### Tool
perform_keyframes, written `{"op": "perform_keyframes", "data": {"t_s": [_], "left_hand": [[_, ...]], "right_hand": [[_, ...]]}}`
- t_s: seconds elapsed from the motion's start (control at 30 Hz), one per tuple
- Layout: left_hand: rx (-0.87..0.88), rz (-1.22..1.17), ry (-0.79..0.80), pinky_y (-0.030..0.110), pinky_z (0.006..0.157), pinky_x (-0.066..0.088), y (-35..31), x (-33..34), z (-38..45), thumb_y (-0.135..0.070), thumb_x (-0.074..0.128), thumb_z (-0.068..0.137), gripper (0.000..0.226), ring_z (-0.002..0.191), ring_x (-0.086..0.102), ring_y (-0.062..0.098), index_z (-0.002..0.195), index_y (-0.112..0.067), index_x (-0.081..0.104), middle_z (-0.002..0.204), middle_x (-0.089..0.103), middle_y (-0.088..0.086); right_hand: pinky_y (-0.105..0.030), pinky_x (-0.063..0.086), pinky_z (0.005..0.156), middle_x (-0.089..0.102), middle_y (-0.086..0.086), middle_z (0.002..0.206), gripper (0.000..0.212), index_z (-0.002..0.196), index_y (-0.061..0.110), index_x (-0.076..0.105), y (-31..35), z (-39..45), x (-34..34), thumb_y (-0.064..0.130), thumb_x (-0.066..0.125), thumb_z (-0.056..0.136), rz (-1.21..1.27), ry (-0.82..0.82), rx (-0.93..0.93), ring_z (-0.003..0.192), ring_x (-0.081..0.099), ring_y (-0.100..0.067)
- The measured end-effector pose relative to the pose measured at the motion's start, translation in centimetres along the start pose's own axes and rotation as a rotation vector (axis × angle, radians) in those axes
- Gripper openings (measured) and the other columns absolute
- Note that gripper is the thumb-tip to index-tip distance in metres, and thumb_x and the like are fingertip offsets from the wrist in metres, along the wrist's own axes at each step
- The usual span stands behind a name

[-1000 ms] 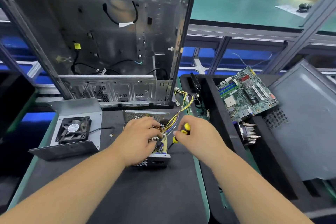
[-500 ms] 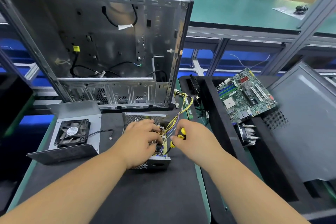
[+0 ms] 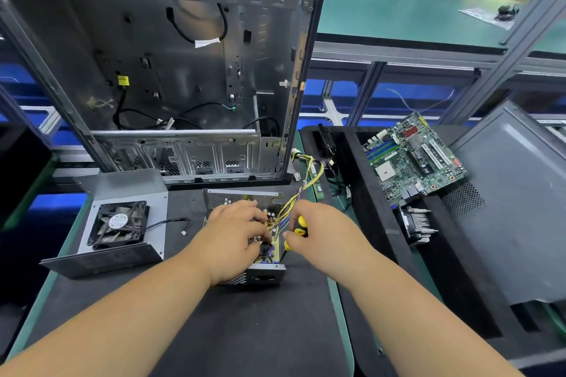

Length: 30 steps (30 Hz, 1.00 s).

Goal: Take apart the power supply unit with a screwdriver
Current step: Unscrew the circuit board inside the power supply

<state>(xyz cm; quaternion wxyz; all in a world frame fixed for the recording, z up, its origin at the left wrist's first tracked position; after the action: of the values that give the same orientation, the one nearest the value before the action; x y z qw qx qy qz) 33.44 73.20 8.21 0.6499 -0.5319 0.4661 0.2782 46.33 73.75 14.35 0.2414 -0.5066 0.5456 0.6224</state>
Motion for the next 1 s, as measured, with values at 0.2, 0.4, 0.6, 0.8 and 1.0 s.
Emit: {"op": "perform_keyframes", "data": {"t_s": [0.2,0.4,0.6,0.8,1.0], "left_hand": [[0.000,0.006,-0.002,0.028,0.114,0.006,0.0,0.0,0.0,-0.022,0.053,0.088,0.033,0.144,0.019,0.003,0.107,-0.043,0.070,0.136,0.047,-0.026],[-0.001,0.015,-0.001,0.028,0.113,0.007,0.0,0.0,0.0,-0.022,0.053,0.088,0.033,0.144,0.019,0.003,0.107,-0.043,0.069,0.136,0.046,-0.027],[-0.003,0.003,-0.006,0.026,0.113,0.004,0.0,0.0,0.0,-0.021,0.053,0.088,0.034,0.144,0.018,0.003,0.108,-0.042,0.070,0.135,0.046,-0.028],[0.003,0.020,-0.004,0.028,0.114,0.005,0.0,0.1,-0.1,-0.021,0.052,0.088,0.035,0.145,0.017,0.003,0.111,-0.041,0.068,0.138,0.045,-0.027],[0.009,0.029,0.000,0.029,0.116,0.006,0.0,0.2,0.1,-0.021,0.051,0.087,0.038,0.145,0.017,0.003,0.116,-0.040,0.066,0.136,0.045,-0.030]], "right_hand": [[-0.030,0.035,0.062,0.049,0.010,0.076,0.012,0.087,0.028,0.051,0.2,0.0,0.0,0.036,0.061,0.090,0.010,-0.001,-0.016,0.078,0.052,-0.015],[-0.032,0.040,0.064,0.054,0.009,0.081,0.011,0.090,0.027,0.053,0.3,-0.1,0.0,0.035,0.060,0.090,0.002,0.009,-0.018,0.082,0.053,-0.016],[-0.029,0.039,0.065,0.053,0.009,0.089,0.012,0.093,0.025,0.057,1.0,0.3,0.6,0.029,0.067,0.089,-0.004,0.145,-0.055,0.084,0.050,-0.015],[-0.032,0.043,0.064,0.053,0.009,0.078,0.016,0.086,0.026,0.053,1.6,0.9,1.2,0.036,0.064,0.091,-0.059,0.189,-0.044,0.078,0.052,-0.016],[-0.033,0.038,0.064,0.046,0.006,0.067,0.021,0.090,0.022,0.047,2.4,1.2,1.4,0.042,0.049,0.097,-0.088,0.136,-0.046,0.070,0.049,-0.021]]}}
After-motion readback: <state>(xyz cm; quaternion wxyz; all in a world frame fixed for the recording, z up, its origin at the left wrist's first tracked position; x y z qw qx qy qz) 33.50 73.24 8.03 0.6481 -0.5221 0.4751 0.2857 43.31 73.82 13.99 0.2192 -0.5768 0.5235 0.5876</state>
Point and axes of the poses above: each hand's wrist, its own z-axis towards the middle knuckle, its own x-axis out of the palm, y = z × x, the point moved 10 cm from there along z, towards the middle knuckle
